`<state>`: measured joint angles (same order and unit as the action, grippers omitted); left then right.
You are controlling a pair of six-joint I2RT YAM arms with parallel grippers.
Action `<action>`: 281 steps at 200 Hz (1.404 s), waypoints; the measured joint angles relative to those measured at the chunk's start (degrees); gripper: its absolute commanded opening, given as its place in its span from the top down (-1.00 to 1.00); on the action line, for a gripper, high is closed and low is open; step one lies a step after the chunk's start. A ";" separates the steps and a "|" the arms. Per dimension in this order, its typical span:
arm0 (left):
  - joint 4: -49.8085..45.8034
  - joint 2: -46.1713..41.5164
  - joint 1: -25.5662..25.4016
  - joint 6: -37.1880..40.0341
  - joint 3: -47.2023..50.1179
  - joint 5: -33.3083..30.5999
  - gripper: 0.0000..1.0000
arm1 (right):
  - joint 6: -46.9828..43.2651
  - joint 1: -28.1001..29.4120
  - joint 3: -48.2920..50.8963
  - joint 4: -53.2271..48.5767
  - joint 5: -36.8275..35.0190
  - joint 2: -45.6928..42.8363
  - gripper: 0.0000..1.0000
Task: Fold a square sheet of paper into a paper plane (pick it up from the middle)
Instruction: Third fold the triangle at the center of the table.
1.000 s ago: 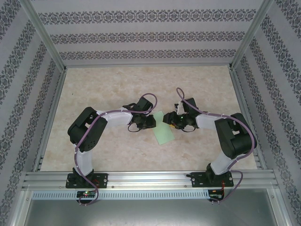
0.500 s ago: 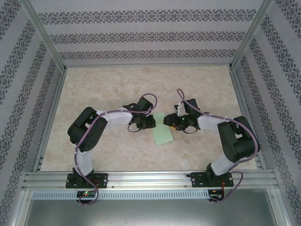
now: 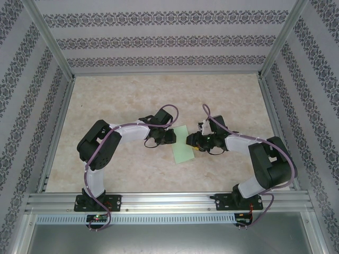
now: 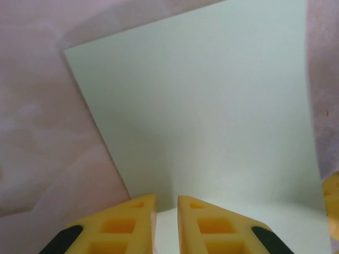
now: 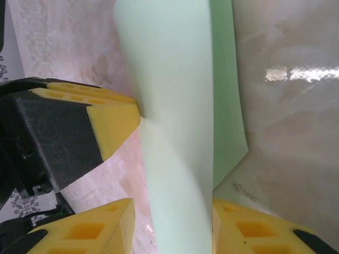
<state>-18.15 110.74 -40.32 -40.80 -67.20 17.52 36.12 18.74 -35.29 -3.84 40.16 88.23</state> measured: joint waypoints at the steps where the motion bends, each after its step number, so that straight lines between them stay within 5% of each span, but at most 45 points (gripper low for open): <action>1: 0.00 0.00 0.00 0.13 -0.04 0.02 0.61 | -0.02 0.00 -0.15 0.00 -0.02 0.17 0.26; 106: -0.83 -6.36 -0.17 3.21 2.45 -3.61 0.52 | 4.17 1.42 -4.15 2.58 -3.50 7.02 1.00; 150: -0.44 -17.38 -0.37 4.26 5.92 -6.78 0.38 | 16.46 5.88 1.07 11.21 -8.15 6.91 1.00; 208: -1.31 -20.02 -2.62 9.55 8.83 -8.04 0.07 | 26.25 12.04 -0.44 15.02 -15.26 6.08 0.94; 281: -4.00 -21.35 -16.44 18.38 10.05 -16.35 -0.09 | 28.79 12.66 -2.10 15.93 -16.11 8.96 0.92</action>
<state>-22.15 89.38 -56.75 -22.41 -57.14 1.17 64.90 31.40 -37.39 12.10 24.05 97.19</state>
